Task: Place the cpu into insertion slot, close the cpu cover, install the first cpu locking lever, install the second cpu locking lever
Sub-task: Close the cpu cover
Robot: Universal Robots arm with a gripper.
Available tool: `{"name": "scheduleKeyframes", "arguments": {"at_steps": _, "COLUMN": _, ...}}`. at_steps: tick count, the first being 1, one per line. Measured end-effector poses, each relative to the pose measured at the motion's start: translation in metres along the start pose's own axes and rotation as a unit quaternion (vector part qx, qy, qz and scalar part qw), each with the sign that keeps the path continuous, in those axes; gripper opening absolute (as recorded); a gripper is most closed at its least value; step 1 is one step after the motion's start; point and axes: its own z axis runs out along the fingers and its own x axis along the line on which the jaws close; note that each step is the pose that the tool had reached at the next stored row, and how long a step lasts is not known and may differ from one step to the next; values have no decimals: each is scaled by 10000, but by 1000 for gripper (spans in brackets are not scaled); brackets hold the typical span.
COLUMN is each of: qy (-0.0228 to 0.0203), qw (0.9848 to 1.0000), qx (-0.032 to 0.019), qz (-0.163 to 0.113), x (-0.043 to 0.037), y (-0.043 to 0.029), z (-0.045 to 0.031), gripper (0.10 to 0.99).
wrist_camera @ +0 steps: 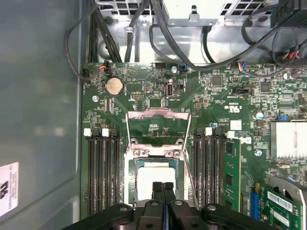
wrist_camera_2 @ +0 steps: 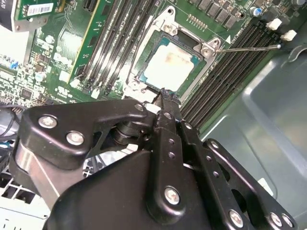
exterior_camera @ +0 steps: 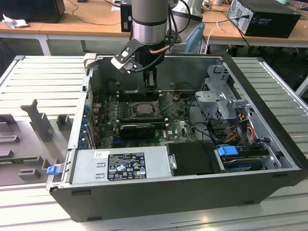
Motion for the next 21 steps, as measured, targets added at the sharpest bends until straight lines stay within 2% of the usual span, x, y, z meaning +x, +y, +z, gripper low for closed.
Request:
{"name": "scheduleKeyframes", "arguments": {"at_steps": 8, "qy": -1, "qw": 10000, "qx": 0, "qz": 1, "x": 0, "y": 91, "z": 4, "gripper": 106}}
{"name": "scheduleKeyframes", "arguments": {"at_steps": 21, "qy": -1, "qw": 10000, "qx": 0, "qz": 1, "x": 8, "y": 134, "z": 6, "gripper": 106}}
